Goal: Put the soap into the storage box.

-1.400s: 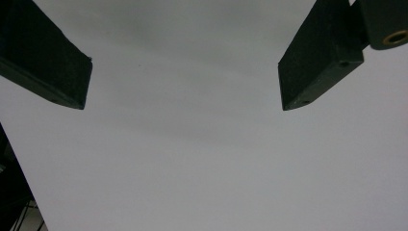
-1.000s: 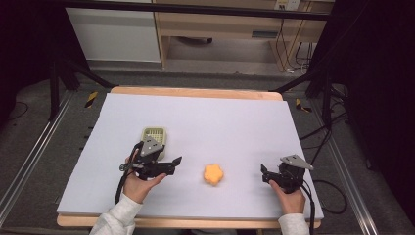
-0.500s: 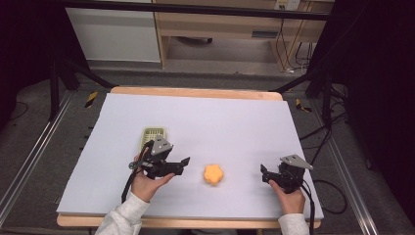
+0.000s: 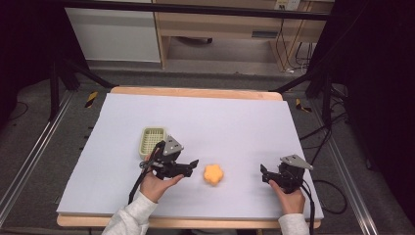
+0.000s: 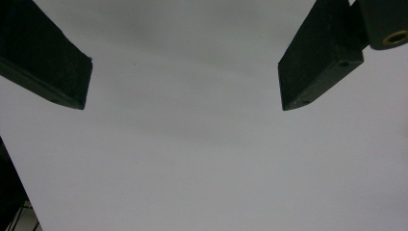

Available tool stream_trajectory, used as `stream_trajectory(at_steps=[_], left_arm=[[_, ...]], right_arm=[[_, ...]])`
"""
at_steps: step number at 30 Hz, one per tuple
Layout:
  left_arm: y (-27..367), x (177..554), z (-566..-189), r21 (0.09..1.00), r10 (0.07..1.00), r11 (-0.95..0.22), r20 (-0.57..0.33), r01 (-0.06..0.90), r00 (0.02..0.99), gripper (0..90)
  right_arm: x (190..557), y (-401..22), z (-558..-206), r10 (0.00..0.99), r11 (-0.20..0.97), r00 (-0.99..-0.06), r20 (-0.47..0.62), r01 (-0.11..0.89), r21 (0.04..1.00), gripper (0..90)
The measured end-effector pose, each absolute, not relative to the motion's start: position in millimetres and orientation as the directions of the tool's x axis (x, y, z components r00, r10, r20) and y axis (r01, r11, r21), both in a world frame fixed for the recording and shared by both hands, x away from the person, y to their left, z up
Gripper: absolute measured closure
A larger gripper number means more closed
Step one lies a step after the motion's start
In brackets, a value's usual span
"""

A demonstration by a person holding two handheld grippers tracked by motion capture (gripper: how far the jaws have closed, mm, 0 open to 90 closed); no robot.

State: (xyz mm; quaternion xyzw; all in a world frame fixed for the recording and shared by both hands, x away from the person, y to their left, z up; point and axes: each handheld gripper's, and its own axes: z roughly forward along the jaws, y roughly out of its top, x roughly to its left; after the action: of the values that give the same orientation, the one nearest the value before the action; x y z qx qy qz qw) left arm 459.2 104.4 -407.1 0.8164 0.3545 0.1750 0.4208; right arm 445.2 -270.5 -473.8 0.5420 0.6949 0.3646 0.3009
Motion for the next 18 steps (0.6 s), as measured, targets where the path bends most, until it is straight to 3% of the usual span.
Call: stream_trajectory(at_steps=[18], left_arm=[[78.4,460.7,-414.9,0.782,0.697,-0.444,-0.006,0.438,0.717,24.8]], right_arm=[[445.4,-269.6,-474.2,0.971,0.149,-0.239,-0.019,0.539,0.829,5.4]])
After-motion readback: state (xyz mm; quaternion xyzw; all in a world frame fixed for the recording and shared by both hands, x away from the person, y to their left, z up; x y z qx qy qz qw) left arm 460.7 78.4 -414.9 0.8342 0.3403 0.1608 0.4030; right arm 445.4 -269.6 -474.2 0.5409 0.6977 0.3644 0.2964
